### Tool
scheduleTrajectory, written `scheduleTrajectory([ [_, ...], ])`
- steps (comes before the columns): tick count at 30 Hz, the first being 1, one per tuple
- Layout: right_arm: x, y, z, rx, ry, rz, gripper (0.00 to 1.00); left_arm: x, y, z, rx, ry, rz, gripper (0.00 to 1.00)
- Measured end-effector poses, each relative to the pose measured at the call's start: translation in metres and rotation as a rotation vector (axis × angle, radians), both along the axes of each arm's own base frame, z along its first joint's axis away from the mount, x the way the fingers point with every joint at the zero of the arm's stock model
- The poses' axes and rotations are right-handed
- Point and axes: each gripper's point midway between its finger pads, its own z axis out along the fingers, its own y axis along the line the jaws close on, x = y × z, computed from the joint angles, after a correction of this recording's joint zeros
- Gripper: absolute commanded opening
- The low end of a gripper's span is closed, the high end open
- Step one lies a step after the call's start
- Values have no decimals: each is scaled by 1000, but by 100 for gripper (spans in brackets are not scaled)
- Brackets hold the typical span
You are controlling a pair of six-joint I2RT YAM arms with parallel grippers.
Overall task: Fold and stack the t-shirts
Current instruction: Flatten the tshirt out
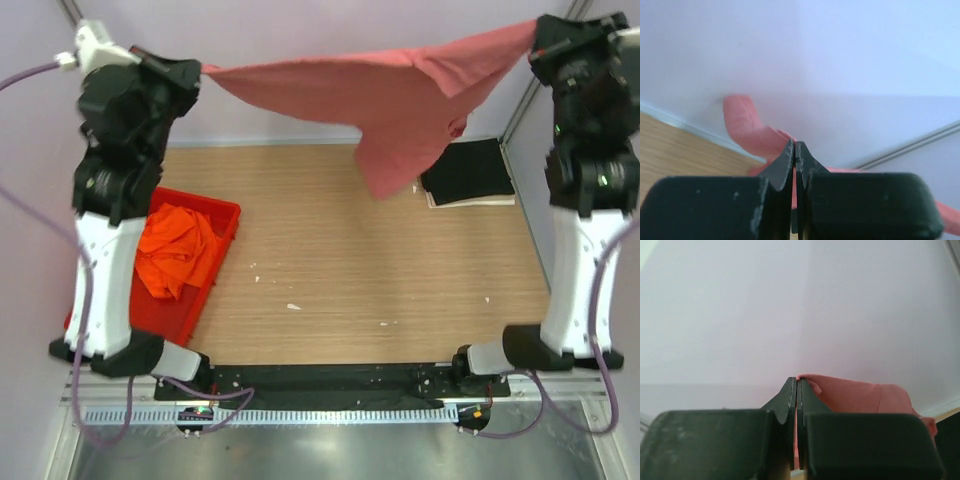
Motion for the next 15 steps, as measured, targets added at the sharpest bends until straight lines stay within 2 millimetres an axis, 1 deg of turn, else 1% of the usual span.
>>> scheduleTrajectory([
  [1, -23, -1, 10, -5, -39, -4, 1, -19, 5, 13, -12, -44, -6, 0],
  [2, -45, -2, 15, -9, -60, -10, 1, -37, 10, 20, -22, -74, -11, 0],
  [3, -67, -5, 15, -12, -75, -22, 1, -53, 15, 24, -28, -98, -16, 0],
  [5, -99, -9, 8, -13, -79, -45, 1, -75, 18, 20, -32, -120, -36, 0],
  [6, -114, -13, 0, -15, -78, -64, 1, -83, 18, 12, -29, -112, -52, 0],
  [7, -123, -16, -13, -14, -56, -82, 1, -91, 16, -2, -24, -94, -73, 0],
  [9, -129, -22, -48, -11, 17, -111, 1, -96, 11, -42, -7, -37, -109, 0],
  [10, -126, -24, -78, -11, 90, -123, 1, -96, 9, -69, 6, 16, -122, 0],
  [11, -124, -25, -106, -11, 153, -125, 1, -95, 7, -101, 21, 79, -131, 0],
  [12, -121, -24, -141, -8, 230, -121, 1, -96, 5, -137, 35, 140, -141, 0],
  [13, -119, -22, -180, -7, 323, -112, 1, -99, 4, -173, 52, 216, -150, 0],
  [14, -120, -19, -222, -5, 420, -96, 1, -101, 3, -209, 69, 294, -160, 0],
  [15, -124, -17, -260, 3, 508, -84, 1, -105, 2, -243, 84, 368, -171, 0],
])
